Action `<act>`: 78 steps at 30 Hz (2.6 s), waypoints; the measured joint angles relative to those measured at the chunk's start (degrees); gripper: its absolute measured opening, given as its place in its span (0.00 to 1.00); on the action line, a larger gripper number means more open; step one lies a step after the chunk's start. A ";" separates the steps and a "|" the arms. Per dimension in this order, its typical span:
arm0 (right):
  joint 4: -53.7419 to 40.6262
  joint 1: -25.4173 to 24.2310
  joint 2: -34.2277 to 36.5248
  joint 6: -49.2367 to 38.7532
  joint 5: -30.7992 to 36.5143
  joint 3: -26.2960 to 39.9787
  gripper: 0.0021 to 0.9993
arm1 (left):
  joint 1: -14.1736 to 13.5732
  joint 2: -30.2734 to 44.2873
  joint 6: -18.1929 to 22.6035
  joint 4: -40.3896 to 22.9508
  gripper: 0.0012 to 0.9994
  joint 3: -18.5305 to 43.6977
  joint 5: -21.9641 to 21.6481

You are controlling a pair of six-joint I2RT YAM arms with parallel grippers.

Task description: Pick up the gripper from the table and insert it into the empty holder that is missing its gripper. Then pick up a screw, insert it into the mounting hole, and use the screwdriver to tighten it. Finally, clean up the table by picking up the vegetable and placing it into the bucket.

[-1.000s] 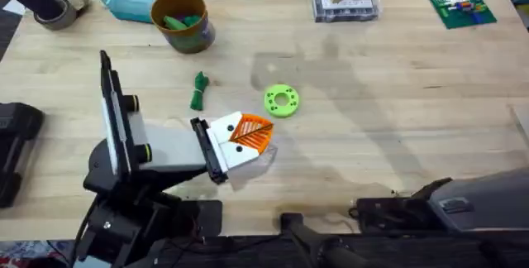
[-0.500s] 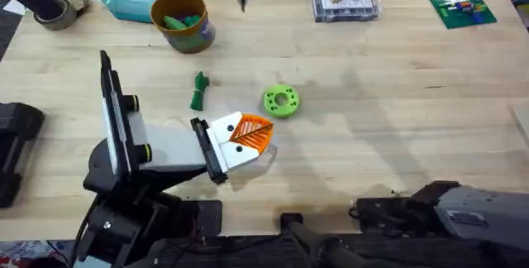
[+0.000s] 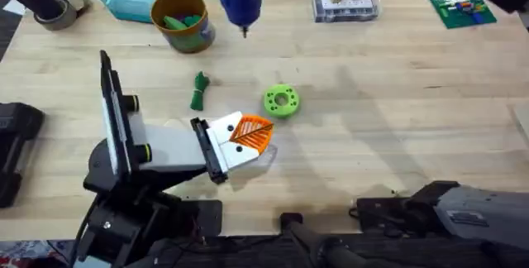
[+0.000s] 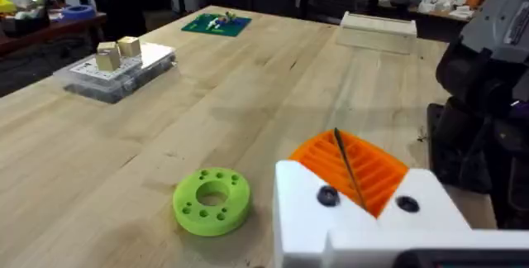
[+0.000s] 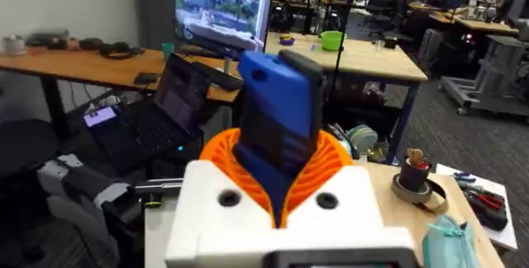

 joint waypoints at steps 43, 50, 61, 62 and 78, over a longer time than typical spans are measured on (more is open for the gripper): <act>30.31 4.89 0.00 14.77 -3.64 -13.89 0.02 | 0.00 -0.02 0.00 0.00 0.00 0.00 0.00; 33.77 5.41 0.00 14.75 -3.79 -16.73 0.02 | 0.00 0.00 0.00 0.00 0.00 0.00 0.00; 36.03 6.72 -0.01 14.71 -3.80 -19.15 0.02 | 0.00 0.00 0.00 0.00 0.00 0.00 0.00; 36.03 6.97 -0.01 14.66 -3.81 -19.19 0.02 | 0.00 -0.02 0.00 0.00 0.00 0.00 0.00; 36.00 8.91 0.17 13.07 -4.26 -19.65 0.02 | 0.00 0.00 0.00 0.00 0.00 0.00 0.00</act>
